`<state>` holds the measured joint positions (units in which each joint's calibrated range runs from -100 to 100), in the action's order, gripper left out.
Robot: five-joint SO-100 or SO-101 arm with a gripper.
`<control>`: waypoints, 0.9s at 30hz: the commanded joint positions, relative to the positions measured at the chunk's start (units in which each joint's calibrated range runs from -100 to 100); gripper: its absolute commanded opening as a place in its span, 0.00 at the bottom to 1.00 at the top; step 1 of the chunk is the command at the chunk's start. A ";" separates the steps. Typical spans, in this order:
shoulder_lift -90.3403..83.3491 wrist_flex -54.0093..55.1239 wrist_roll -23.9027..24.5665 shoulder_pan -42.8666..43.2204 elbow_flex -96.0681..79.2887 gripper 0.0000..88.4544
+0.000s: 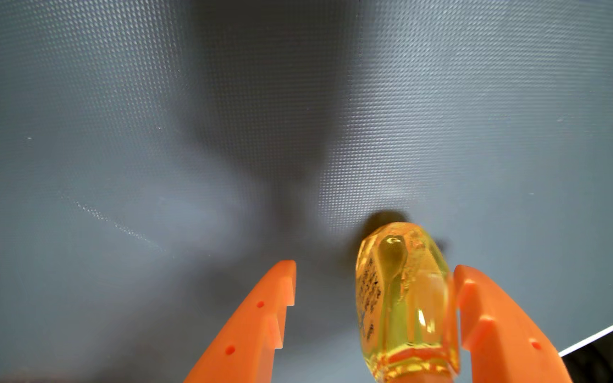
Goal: Grab the eyedrops
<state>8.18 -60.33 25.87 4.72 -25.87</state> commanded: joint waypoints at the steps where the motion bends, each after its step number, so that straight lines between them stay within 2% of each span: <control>1: -5.17 2.48 0.38 -0.40 -3.62 0.27; 7: -9.50 8.02 -0.09 -0.48 -9.30 0.27; 16: -9.75 8.36 -1.19 -1.64 -9.48 0.26; 27: -9.67 11.05 -1.19 -1.81 -9.66 0.09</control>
<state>1.31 -50.04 24.72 3.30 -35.44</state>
